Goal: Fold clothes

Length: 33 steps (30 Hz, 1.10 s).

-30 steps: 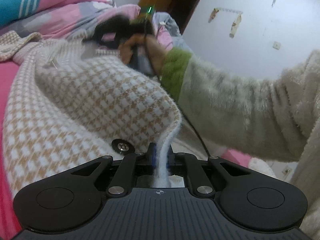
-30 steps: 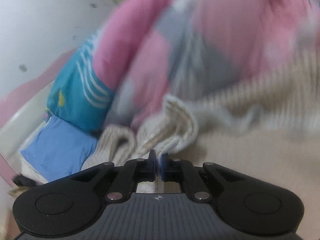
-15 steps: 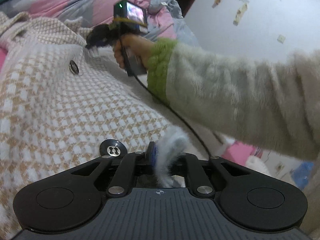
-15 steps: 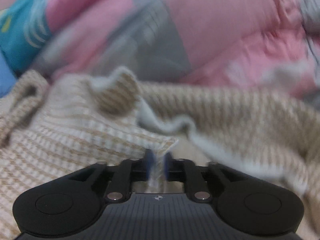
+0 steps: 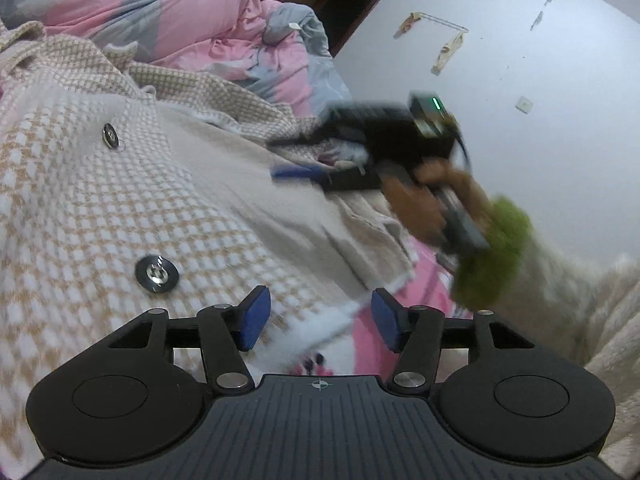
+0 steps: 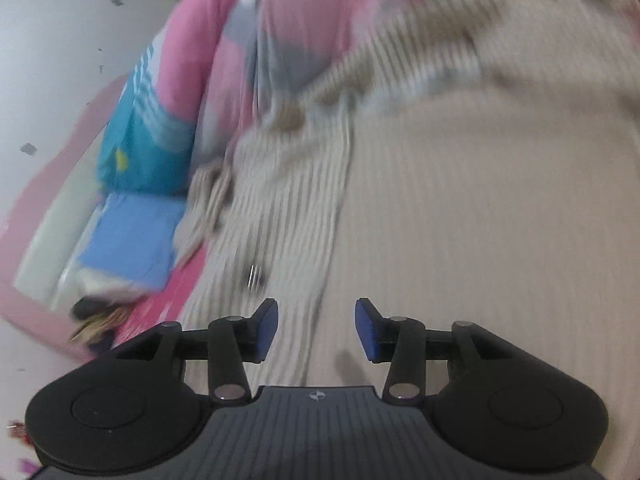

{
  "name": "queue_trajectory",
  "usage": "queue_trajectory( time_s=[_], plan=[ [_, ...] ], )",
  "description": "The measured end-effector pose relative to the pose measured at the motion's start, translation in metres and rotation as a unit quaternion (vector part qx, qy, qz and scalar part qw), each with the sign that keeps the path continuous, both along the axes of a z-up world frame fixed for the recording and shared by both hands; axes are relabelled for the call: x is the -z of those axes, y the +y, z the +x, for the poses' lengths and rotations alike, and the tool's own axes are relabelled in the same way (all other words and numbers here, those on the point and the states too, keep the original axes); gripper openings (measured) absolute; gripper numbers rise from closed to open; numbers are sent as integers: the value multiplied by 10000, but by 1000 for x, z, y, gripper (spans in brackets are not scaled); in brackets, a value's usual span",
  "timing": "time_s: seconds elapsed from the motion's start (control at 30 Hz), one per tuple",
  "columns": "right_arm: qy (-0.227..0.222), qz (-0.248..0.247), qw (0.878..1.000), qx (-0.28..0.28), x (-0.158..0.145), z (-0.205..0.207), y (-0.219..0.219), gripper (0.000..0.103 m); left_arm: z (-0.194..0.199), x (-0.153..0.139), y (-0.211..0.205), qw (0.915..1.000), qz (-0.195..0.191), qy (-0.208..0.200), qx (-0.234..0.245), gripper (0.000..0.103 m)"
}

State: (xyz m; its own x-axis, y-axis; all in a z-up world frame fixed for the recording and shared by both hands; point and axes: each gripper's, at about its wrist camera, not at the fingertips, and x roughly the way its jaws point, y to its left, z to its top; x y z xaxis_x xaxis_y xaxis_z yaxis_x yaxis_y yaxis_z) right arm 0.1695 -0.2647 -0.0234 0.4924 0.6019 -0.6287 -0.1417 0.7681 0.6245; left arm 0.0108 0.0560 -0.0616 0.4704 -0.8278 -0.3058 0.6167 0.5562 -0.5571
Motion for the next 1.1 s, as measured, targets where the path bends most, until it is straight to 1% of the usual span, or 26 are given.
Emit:
queue_trajectory(
  time_s=[0.13,0.2,0.3,0.33,0.37,0.4,0.43,0.47,0.53,0.6,0.67,0.7,0.73,0.8,0.9,1.0,1.03,1.1],
  plan=[
    [627,574,9961,-232,20,-60,-9,45,-16,-6,12,9996,144,38,-259,56],
    [668,717,9948,-286,30,-69,-3,45,-25,-9,21,9986,270,31,-464,56],
    [587,1037,9921,-403,34,-70,7,44,-40,-14,39,9955,413,29,-853,56],
    [572,1159,9905,-467,35,-68,11,44,-43,-16,46,9941,401,35,-1004,56],
    [579,1244,9890,-553,36,-66,16,41,-46,-18,53,9926,368,43,-1157,56],
    [599,1237,9883,-662,37,-65,22,36,-48,-20,61,9907,298,66,-1326,56],
    [572,1129,9892,-743,37,-65,29,28,-48,-21,68,9888,219,94,-1476,56],
    [509,966,9909,-792,37,-65,34,4,-48,-22,75,9867,143,120,-1616,56],
    [336,694,9934,-852,33,-67,41,4,-50,-21,91,9816,52,239,-1894,56],
    [-41,627,9954,-722,19,-69,35,4,-48,-18,101,9771,31,391,-2094,56],
    [-379,506,9965,-551,8,-70,23,4,-45,-18,107,9754,-32,504,-2148,56],
    [-457,427,9970,-452,6,-70,16,4,-44,-18,106,9759,38,507,-2124,56],
    [-477,365,9975,-363,7,-70,10,4,-43,-17,102,9767,148,492,-2085,56],
    [-376,302,9986,-220,15,-68,1,4,-41,-16,96,9779,367,461,-2006,56],
    [-268,338,9990,-76,29,-69,-8,4,-38,-14,87,9787,696,415,-1885,56],
    [-490,458,9977,64,25,-75,-15,4,-36,-7,71,9773,1184,496,-1688,56],
    [-557,453,9974,91,23,-76,-15,4,-35,-4,68,9766,1230,570,-1667,56],
    [-584,388,9975,116,22,-78,-12,4,-33,3,72,9760,1044,790,-1739,56]
  ],
)
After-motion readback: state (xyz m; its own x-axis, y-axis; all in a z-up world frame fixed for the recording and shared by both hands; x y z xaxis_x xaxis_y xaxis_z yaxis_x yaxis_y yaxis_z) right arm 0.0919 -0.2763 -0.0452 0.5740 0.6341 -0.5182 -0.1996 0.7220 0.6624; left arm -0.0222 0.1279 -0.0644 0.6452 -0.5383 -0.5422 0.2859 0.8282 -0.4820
